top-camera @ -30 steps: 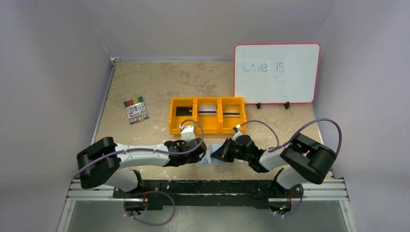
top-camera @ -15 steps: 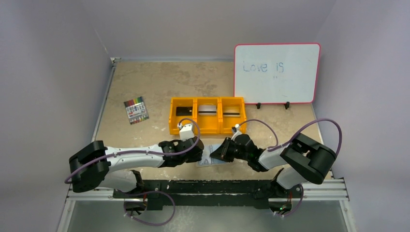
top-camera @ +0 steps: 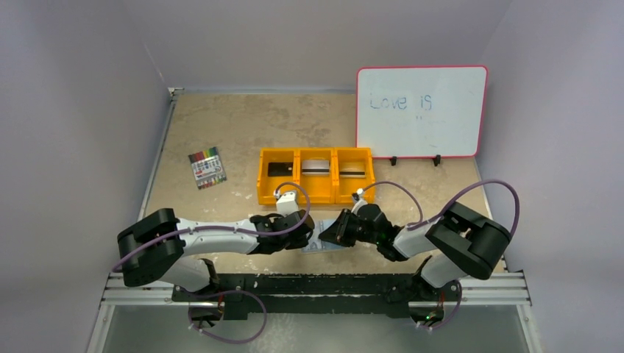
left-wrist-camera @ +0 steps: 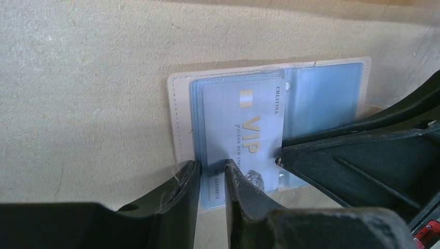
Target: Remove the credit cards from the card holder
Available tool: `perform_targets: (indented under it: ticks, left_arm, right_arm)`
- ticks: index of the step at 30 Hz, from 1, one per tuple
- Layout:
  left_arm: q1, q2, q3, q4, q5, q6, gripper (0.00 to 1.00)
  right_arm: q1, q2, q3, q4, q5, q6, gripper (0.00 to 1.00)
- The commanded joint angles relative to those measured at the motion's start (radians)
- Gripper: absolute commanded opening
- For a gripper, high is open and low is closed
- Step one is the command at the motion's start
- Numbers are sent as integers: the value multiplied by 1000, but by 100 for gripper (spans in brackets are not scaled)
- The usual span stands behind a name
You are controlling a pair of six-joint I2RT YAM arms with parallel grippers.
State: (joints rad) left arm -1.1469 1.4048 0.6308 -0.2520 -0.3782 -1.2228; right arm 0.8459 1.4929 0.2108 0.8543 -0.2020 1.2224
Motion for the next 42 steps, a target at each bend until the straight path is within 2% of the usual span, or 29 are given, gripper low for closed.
perform_targets:
  ticks: [1, 5, 7, 10, 14, 25, 36, 42]
  left_arm:
    - [-4, 50, -19, 16, 13, -22, 19]
    - [-5, 73, -30, 45, 40, -16, 6]
    - [-5, 80, -35, 50, 44, -15, 3]
    - [-5, 89, -37, 57, 56, -11, 0]
    - [-7, 91, -40, 56, 58, -11, 0]
    - [-7, 81, -24, -49, -24, -33, 0]
    - [-6, 65, -21, -55, -31, -25, 0]
    - [-7, 54, -24, -13, -5, -2, 0]
  right_arm:
    - [3, 23, 2, 80, -36, -6, 21]
    - [3, 61, 12, 122, -64, -6, 20]
    - [4, 82, 2, 171, -75, 15, 20]
    - [3, 109, -6, 235, -83, 36, 13]
    - [3, 111, 7, 213, -80, 23, 0]
    - [1, -65, -32, -9, 42, 36, 0]
    - [-8, -85, -49, -12, 37, 38, 0]
    - [-9, -34, -1, 4, 18, 6, 23]
